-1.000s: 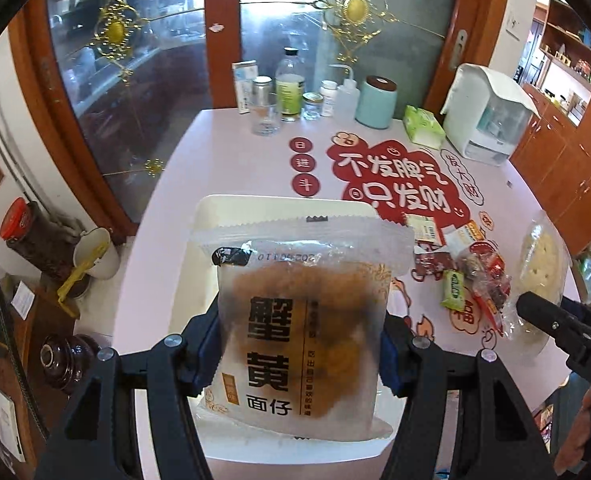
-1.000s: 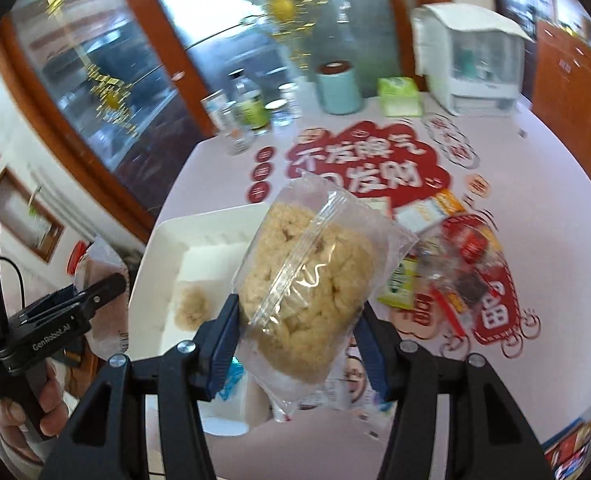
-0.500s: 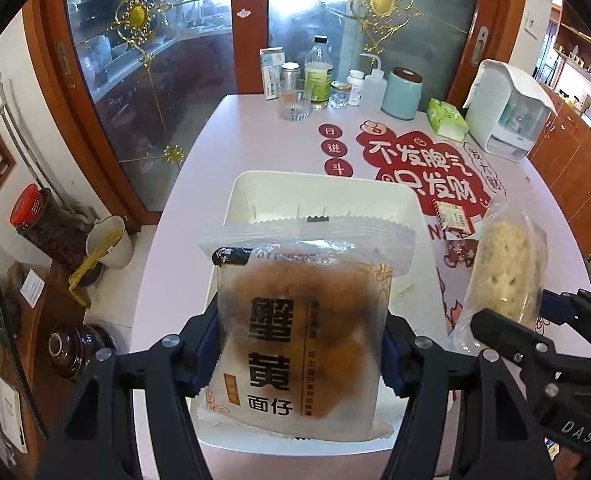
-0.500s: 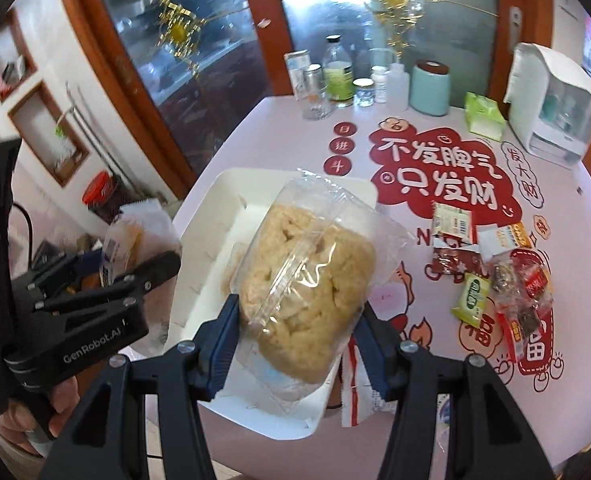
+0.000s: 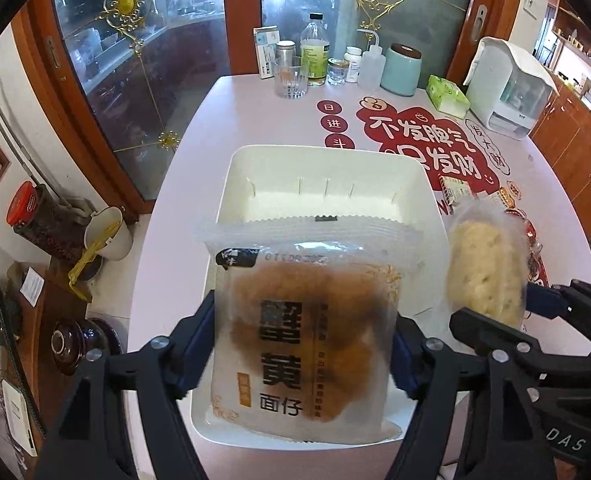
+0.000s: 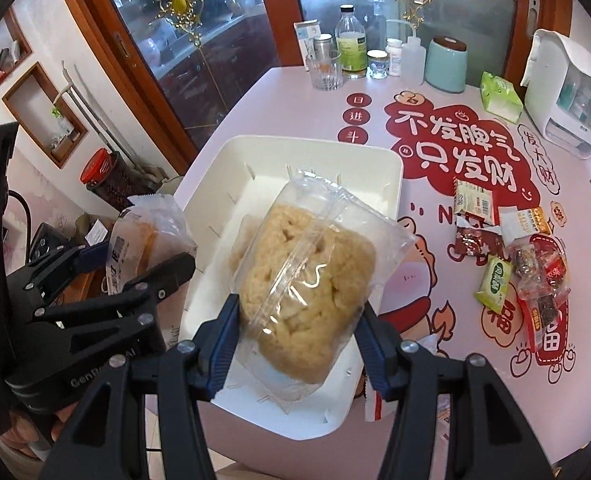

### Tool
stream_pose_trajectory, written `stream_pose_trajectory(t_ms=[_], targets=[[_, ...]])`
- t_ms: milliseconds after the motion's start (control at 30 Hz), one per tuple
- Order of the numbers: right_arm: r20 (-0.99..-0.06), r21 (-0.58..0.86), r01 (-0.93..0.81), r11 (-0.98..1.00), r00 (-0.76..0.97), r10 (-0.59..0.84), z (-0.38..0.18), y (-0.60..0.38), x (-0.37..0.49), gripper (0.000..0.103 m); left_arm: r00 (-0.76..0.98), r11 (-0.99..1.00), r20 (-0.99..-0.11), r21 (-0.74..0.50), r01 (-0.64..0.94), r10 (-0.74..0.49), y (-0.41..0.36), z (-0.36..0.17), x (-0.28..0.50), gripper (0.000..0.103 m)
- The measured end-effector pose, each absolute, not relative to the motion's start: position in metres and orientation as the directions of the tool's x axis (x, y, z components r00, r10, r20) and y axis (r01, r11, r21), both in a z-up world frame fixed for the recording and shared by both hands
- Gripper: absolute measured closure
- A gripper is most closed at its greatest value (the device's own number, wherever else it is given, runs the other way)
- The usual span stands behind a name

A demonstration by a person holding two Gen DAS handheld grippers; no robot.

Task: Organize snacks
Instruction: 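Carry both bags into the white tray and open both tools, then move both open tools back toward the remaining snacks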

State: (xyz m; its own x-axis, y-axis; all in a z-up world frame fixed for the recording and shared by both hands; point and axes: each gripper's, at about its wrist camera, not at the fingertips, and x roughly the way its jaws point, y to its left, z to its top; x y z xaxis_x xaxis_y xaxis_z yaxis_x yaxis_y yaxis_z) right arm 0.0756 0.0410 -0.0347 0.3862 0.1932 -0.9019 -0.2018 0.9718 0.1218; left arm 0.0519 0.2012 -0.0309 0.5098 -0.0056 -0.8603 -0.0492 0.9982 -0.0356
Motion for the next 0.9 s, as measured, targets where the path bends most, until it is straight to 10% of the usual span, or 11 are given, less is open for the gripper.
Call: stream_pose_trajectory(t_ms=[900], targets=[[-0.912,0.161,-0.136,0.978,0.358,0.2,-0.04,0.024,0.071,0.046,0.536,0.999,-0.844,-0.028,-0.037,-0.004,0.191,-0.023,0.049,0.014]])
